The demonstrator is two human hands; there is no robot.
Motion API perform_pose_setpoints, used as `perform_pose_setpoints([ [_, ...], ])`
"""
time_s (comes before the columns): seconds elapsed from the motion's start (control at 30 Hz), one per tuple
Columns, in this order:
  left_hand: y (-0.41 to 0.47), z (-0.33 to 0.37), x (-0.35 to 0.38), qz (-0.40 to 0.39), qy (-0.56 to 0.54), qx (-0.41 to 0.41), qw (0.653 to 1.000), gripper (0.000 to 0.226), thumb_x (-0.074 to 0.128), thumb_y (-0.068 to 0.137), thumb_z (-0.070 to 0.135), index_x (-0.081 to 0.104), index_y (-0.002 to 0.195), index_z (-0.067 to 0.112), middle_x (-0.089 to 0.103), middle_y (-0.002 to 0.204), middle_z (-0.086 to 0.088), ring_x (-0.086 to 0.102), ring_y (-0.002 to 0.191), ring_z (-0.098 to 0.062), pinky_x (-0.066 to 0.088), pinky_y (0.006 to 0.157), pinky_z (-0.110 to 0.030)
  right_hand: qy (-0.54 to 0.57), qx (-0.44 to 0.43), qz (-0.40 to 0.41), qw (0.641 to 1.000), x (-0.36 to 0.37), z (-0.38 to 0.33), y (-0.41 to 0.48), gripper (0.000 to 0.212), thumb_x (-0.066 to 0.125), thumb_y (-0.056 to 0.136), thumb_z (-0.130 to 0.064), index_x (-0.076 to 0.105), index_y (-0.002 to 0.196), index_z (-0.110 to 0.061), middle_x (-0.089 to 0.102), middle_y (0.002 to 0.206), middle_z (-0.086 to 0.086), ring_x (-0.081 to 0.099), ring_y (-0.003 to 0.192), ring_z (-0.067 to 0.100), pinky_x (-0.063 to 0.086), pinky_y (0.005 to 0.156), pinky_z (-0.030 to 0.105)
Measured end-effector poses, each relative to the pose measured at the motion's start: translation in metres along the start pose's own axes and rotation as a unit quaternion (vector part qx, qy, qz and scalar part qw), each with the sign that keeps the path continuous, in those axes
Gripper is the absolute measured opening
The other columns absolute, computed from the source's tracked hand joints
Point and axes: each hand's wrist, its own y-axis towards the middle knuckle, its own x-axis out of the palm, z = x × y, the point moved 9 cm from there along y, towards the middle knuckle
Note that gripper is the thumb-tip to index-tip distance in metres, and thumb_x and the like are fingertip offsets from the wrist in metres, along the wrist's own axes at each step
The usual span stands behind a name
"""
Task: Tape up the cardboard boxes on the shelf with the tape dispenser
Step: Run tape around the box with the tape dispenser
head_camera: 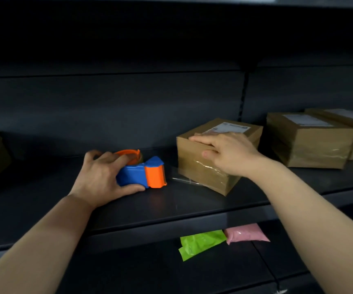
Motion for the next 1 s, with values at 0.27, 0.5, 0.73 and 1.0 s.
perform_pose_setpoints([
  [0.27,-0.003,-0.020,0.004,-0.021,0.026,-0.072,0.997,0.084,0.036,0.067,0.088,0.061,0.123,0.031,0.071,0.108,0.004,0.065,0.097,-0.021,0.036,0.092,-0.046,0.048,0.018,-0.011,0.999,-0.008,0.009,-0.010,0.045,0.051,0.100,-0.032,0.040,0.138,-0.054,0.045,0.146,-0.016,0.041,0.133,0.015,0.034,0.105,0.031],
  [0.5,0.002,-0.017,0.009,-0.024,0.043,-0.078,0.996,0.083,0.039,0.066,0.087,0.060,0.122,0.030,0.071,0.106,0.003,0.065,0.097,-0.022,0.036,0.091,-0.046,0.082,0.022,-0.024,0.996,-0.008,0.009,-0.012,0.044,0.053,0.099,-0.028,0.044,0.134,-0.053,0.046,0.145,-0.016,0.041,0.132,0.014,0.034,0.103,0.030],
  [0.73,0.015,0.012,0.010,-0.015,0.064,-0.045,0.997,0.079,0.041,0.068,0.084,0.064,0.114,0.025,0.072,0.097,-0.001,0.066,0.091,-0.024,0.037,0.084,-0.044,0.101,0.031,-0.023,0.994,-0.016,0.001,-0.012,0.055,0.046,0.088,0.004,0.055,0.111,-0.045,0.055,0.130,-0.024,0.044,0.122,0.000,0.034,0.091,0.023],
  [1.0,0.012,0.029,0.002,0.000,0.060,0.001,0.998,0.080,0.044,0.066,0.084,0.069,0.109,0.021,0.072,0.090,-0.003,0.066,0.085,-0.024,0.038,0.084,-0.042,-0.005,0.184,0.059,0.981,-0.001,-0.026,0.020,0.069,0.043,0.088,-0.065,0.051,0.133,-0.014,0.044,0.138,0.011,0.033,0.132,0.032,0.029,0.105,0.063],
])
